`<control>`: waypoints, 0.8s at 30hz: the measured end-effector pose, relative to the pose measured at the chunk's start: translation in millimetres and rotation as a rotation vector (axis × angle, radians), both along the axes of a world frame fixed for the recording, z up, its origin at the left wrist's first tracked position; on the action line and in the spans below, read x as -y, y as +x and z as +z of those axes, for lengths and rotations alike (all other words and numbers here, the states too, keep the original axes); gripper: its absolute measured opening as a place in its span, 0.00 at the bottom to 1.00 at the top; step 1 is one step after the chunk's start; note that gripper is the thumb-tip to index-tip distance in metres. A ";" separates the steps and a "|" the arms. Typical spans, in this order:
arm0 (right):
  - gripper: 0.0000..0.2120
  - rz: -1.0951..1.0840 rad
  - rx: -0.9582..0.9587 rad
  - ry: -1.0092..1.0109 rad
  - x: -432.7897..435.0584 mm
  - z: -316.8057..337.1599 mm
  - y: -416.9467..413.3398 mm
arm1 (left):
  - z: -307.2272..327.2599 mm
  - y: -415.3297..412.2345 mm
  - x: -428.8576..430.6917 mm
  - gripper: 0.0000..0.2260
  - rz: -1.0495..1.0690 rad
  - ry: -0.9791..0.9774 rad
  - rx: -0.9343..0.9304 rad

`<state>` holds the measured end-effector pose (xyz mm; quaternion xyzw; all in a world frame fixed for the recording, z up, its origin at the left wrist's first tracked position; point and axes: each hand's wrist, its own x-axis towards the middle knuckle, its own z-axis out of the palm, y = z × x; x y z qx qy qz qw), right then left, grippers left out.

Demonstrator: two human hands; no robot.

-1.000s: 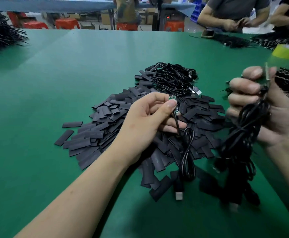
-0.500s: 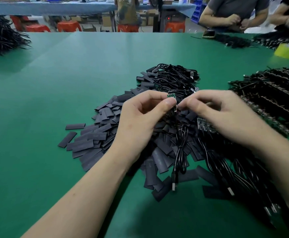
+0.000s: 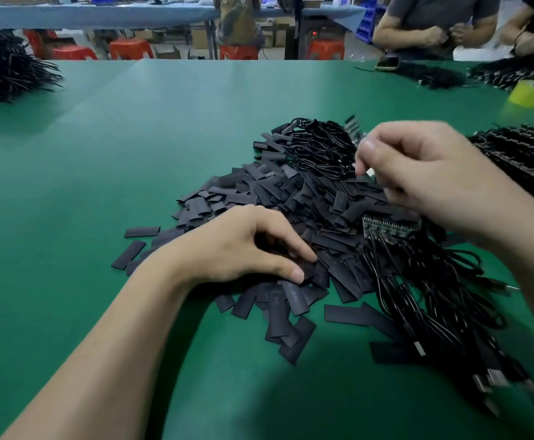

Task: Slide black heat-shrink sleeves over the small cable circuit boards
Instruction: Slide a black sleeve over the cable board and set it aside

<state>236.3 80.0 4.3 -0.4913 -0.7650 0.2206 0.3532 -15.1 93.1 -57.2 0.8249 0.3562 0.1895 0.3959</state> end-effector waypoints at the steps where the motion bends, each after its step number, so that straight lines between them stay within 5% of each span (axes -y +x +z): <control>1: 0.15 -0.026 0.193 0.062 -2.1 2.1 0.5 | -0.2 -1.0 -0.5 0.12 -0.018 0.012 -0.018; 3: 0.14 -0.040 0.371 0.095 -0.1 0.7 -4.6 | -1.1 -1.4 -1.9 0.12 -0.022 0.046 -0.043; 6: 0.13 -0.005 0.388 0.065 4.2 -15.6 -15.8 | -3.8 -0.1 -2.2 0.07 0.017 0.065 -0.017; 16: 0.12 0.047 -0.084 -0.065 -0.9 -45.3 -15.6 | -11.1 25.8 1.8 0.03 0.322 -0.064 0.603; 20: 0.11 0.079 -0.129 -0.119 -7.0 -45.5 -18.5 | -15.1 29.9 1.6 0.04 0.408 0.026 0.592; 24: 0.12 0.073 -0.175 -0.139 -9.5 -49.6 -15.6 | -18.5 28.3 1.5 0.12 0.441 0.489 0.317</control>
